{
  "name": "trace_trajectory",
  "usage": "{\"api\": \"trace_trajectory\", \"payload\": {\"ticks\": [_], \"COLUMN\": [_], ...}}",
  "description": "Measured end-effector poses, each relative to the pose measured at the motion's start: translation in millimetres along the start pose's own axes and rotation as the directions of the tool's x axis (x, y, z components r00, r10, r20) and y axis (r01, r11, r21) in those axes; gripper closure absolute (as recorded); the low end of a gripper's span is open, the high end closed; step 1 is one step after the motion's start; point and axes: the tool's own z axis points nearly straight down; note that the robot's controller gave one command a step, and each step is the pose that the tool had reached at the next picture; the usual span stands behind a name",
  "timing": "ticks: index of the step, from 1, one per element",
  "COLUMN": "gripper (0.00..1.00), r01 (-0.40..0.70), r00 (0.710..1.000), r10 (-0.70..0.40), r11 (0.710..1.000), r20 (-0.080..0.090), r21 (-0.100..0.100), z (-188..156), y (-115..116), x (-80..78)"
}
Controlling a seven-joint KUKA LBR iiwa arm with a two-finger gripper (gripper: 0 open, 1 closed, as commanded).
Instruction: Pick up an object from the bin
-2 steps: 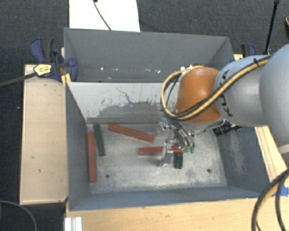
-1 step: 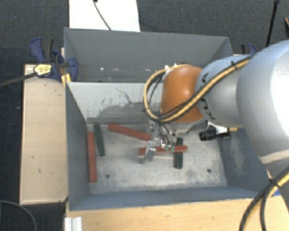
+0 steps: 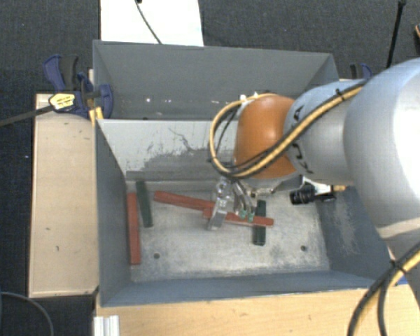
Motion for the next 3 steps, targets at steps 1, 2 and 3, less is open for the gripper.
{"api": "trace_trajectory", "payload": {"ticks": [1, 2, 3], "gripper": [0.0, 1.0, 1.0], "r01": [-0.001, -0.004, -0.059], "r00": [1.0, 1.0, 0.998], "r10": [0.001, 0.004, 0.059], "r11": [1.0, 1.0, 0.998], "r20": [0.0, 0.0, 0.005], "r21": [0.0, 0.0, -0.002], "z": [0.3, 0.1, -158.8], "y": [-0.3, -0.2, 12.1], "x": [0.0, 0.1, -19.9]}}
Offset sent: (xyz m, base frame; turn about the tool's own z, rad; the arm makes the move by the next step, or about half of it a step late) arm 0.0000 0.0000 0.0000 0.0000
